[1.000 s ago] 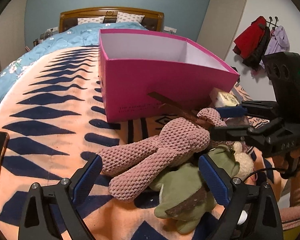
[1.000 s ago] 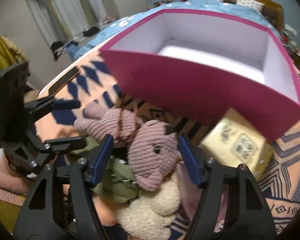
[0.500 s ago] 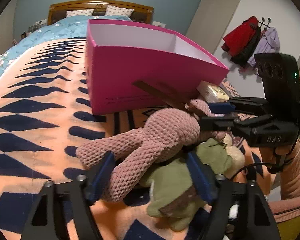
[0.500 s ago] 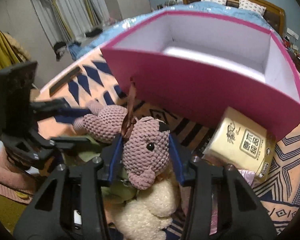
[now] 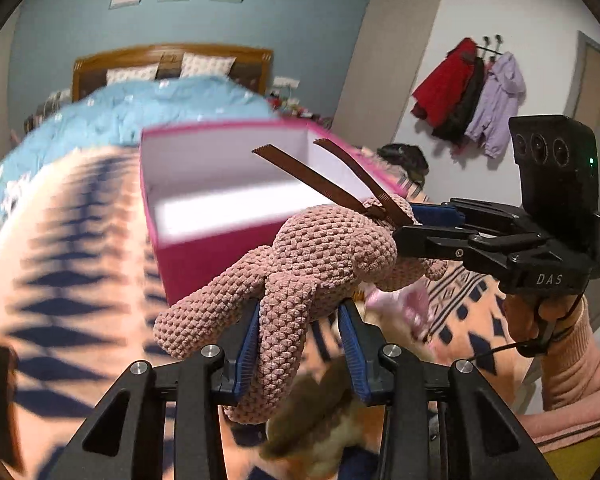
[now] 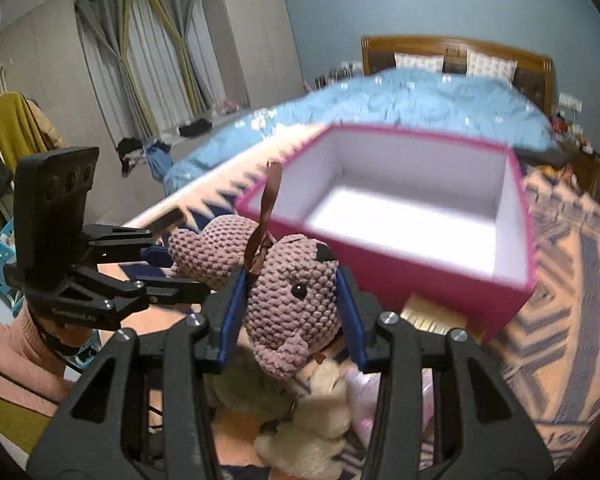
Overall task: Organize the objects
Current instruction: 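Lift the pink bunny with both grippers into the magenta box and open, then return both grippers to the pile and grasp the brown knitted toy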
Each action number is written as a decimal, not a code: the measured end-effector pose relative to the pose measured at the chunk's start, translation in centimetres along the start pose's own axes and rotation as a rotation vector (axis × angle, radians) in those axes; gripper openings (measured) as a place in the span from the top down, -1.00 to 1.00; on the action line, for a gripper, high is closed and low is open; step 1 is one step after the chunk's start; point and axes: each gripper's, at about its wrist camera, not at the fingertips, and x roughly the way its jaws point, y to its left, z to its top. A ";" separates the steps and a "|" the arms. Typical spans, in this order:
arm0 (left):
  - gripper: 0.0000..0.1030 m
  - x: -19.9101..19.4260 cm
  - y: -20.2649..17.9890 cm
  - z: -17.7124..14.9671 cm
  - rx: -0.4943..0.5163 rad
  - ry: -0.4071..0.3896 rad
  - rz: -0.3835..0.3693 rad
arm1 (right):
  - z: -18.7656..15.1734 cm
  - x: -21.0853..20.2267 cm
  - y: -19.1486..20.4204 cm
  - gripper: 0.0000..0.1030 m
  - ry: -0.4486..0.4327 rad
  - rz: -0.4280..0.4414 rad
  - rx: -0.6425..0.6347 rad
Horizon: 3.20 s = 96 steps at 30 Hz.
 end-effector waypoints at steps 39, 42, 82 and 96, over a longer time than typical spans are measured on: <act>0.23 10.6 5.7 7.5 0.115 0.187 0.216 | 2.8 12.1 -9.5 -0.14 0.260 -0.055 0.065; 0.23 10.9 6.0 7.4 0.138 0.158 0.252 | 2.5 11.2 -9.5 -0.14 0.256 -0.046 0.084; -0.56 -11.5 0.0 -2.9 0.069 -0.133 0.088 | -12.0 -0.4 4.4 -0.52 0.366 0.210 -0.085; -0.56 -10.4 3.1 -4.7 -0.030 -0.090 0.121 | -12.6 1.3 4.0 -0.14 0.321 0.235 0.005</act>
